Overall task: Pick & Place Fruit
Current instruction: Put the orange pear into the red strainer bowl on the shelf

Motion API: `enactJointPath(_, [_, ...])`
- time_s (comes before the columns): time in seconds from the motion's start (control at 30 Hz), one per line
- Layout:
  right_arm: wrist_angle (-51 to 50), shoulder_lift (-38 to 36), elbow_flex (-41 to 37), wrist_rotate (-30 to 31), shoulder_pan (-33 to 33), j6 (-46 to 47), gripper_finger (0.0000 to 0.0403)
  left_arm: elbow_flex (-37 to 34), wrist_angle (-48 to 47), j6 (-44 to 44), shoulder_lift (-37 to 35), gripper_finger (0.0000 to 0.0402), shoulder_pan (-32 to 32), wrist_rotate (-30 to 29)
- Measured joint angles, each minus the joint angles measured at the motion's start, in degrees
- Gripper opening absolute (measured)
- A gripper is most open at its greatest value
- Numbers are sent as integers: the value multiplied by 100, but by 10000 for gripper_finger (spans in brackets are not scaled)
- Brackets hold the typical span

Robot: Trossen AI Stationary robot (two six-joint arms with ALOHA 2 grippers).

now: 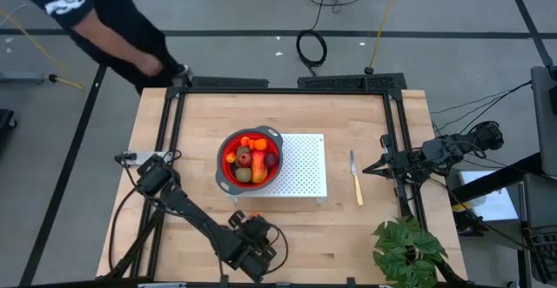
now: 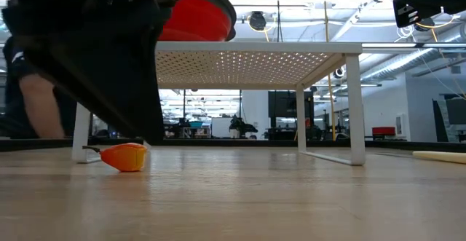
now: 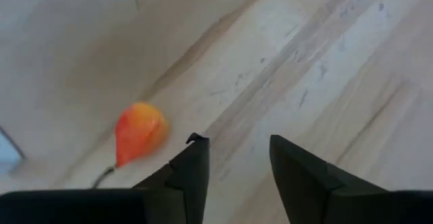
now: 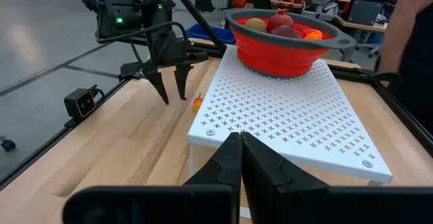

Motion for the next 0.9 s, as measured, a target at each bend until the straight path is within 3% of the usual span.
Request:
enactJointPath(0.17, [0,-2,0,0,-2,0,0,0,-2,902,0,158,114,81])
enactJointPath(0.5, [0,0,0,0,-2,0,0,-4,-4,2025,0,109,265,129])
enactJointPath(0.9, [-1,-2,0,0,-2,-15,0,-4,19,1790,0,93,363,729])
